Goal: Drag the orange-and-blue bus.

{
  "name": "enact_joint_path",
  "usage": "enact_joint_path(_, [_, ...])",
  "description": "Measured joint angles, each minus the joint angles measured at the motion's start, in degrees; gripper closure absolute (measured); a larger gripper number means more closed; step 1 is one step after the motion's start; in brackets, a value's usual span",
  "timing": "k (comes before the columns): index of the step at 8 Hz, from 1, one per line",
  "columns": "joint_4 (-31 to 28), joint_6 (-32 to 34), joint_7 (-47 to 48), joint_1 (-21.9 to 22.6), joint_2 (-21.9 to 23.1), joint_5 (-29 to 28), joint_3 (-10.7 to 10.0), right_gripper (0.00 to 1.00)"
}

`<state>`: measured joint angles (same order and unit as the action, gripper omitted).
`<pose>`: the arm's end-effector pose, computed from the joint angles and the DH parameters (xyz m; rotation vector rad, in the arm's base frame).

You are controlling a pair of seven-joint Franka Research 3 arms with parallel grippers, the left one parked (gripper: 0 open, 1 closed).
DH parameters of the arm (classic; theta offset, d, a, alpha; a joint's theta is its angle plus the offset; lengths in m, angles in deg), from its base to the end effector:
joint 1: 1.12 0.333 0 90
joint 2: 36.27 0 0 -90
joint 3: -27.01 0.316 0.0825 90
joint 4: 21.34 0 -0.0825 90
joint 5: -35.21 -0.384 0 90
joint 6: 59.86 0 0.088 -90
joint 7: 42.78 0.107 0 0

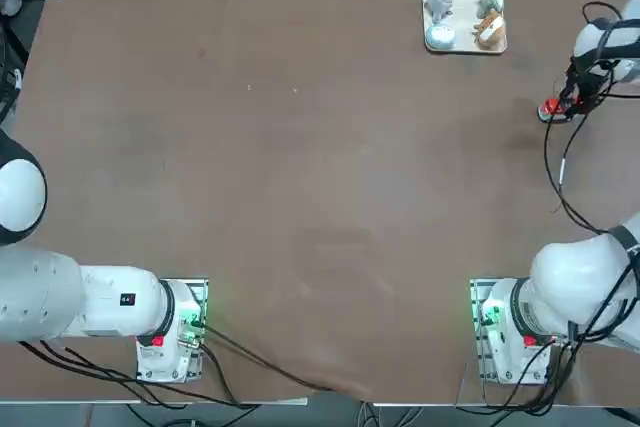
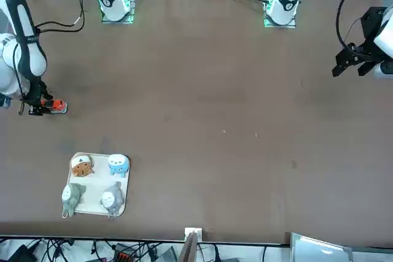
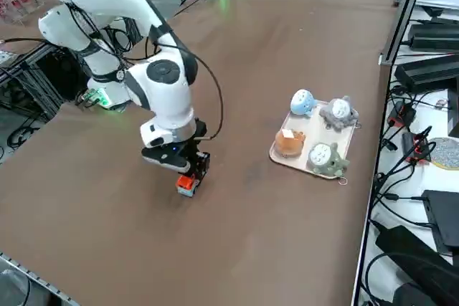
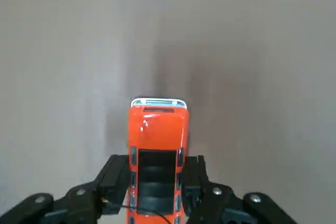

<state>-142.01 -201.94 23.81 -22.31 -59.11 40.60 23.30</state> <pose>0.5252 -0.2432 0.2238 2.2182 -2.1021 0.0090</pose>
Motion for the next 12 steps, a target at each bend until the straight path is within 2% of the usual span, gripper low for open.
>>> enact_joint_path(4, [-0.85, 3.46, 8.2, 9.71, 0.93, 0.07, 0.18, 0.44])
enact_joint_path(12, [-0.88, 5.25, 24.33, 24.13, 1.07, 0.06, 0.75, 0.44])
